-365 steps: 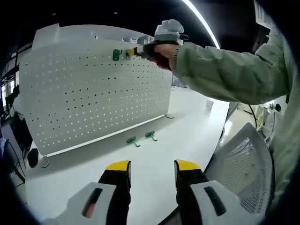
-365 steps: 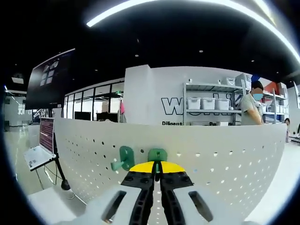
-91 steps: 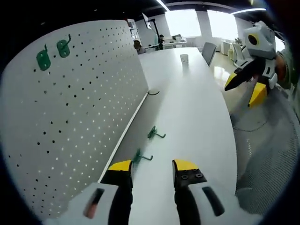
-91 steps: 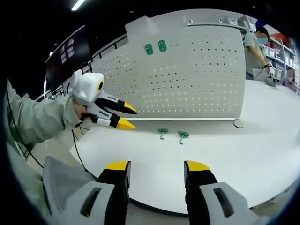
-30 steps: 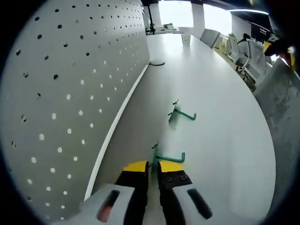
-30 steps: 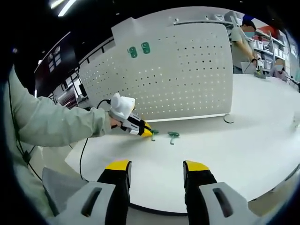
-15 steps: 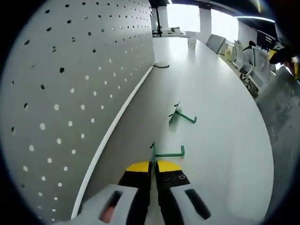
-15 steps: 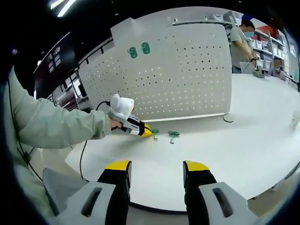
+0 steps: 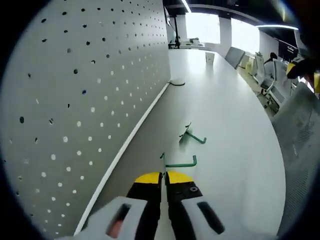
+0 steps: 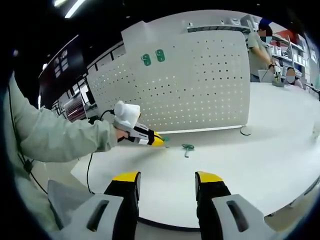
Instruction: Insert the hook assembly into the mounting plate slot until the hook locks in place.
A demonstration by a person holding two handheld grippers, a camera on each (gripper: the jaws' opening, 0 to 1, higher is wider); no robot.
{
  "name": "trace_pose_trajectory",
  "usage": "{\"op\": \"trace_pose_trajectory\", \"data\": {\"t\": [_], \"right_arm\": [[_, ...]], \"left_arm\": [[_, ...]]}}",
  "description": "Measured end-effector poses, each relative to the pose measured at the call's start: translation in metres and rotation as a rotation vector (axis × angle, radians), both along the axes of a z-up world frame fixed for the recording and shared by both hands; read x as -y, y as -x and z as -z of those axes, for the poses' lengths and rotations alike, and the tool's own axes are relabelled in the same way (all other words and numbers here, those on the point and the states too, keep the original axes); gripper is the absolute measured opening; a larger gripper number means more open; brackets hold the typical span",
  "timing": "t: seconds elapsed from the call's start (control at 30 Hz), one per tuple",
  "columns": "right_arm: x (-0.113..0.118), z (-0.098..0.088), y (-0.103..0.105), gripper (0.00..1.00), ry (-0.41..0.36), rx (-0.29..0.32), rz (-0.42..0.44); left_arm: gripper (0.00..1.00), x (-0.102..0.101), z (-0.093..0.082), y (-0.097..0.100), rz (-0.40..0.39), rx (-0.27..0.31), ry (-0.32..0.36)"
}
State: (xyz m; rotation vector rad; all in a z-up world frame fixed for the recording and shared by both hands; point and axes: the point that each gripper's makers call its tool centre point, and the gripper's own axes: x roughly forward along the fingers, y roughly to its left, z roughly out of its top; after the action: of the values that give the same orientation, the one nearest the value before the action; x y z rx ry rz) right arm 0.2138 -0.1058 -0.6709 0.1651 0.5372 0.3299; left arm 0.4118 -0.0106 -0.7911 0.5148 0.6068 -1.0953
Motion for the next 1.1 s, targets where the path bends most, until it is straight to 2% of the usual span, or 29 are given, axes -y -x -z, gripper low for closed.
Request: {"op": "trace_pose_trajectory", "data": {"t": [0.5, 0.8, 1.1], "right_arm": [[-0.008, -0.018, -0.003, 0.42, 0.004, 0.05, -0.039], [-0.013, -0.02, -0.003, 0.42, 0.006, 0.062, -0.068], [-0.022, -0.024, -0.004, 0.42, -0.004, 0.078, -0.097]], "left_arm": [[0.03, -0.023, -0.04, 0.013, -0.101, 0.038, 0.095], [0.03, -0.031, -0.071, 0.033, -0.129, 0.071, 0.151], [0.03, -0.034, -0.11, 0.052, -0.165, 0.095, 0.254]]}}
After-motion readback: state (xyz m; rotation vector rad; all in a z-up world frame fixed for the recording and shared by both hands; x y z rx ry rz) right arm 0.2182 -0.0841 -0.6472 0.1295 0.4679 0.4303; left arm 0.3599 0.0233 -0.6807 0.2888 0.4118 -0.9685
